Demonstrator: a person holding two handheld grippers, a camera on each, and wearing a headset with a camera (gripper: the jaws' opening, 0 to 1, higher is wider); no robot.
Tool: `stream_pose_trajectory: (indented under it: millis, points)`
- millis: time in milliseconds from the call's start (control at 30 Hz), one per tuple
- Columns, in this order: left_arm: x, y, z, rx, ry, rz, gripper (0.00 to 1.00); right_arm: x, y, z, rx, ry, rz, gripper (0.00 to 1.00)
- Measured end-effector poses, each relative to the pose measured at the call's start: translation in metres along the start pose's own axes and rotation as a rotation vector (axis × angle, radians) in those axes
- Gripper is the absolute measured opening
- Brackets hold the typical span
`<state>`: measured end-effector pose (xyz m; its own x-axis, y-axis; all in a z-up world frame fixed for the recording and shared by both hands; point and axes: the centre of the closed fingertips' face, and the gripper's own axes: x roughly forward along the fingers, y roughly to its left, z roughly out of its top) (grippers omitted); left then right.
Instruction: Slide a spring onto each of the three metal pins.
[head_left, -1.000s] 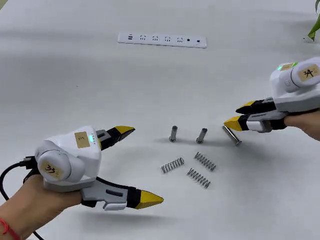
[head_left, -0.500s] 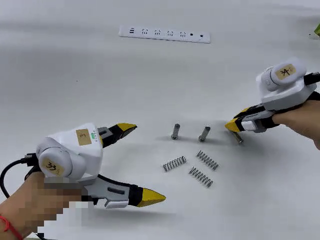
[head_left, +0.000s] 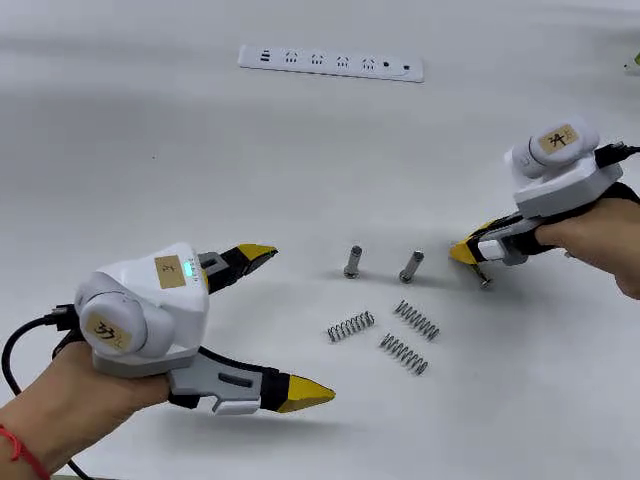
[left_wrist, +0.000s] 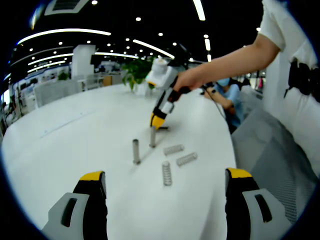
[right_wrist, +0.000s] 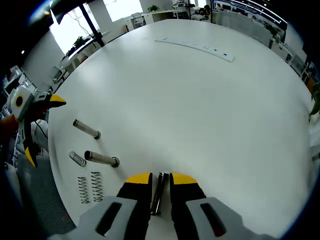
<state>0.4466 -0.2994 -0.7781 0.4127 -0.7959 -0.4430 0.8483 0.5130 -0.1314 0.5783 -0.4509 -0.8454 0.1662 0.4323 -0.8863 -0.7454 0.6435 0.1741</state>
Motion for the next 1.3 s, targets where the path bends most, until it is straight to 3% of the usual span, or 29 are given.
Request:
stream_pose_trajectory:
  millis: [233, 533, 1300]
  points:
    - [-0.0014, 0.001, -0.0001, -0.003, -0.004, 0.001, 1.0, 0.0009, 0.0014, -0.0042, -0.03, 0.031, -0.02, 0.14]
    - [-0.0001, -0.0005, -0.0004, -0.003, -0.003, -0.001, 1.0, 0.0028, -0.0051, -0.0036, -0.019, 0.032, -0.026, 0.11]
    - [0.001, -0.0022, -0.0004, -0.003, -0.003, -0.003, 1.0, -0.0004, -0.0002, -0.0041, -0.02, 0.015, -0.017, 0.09]
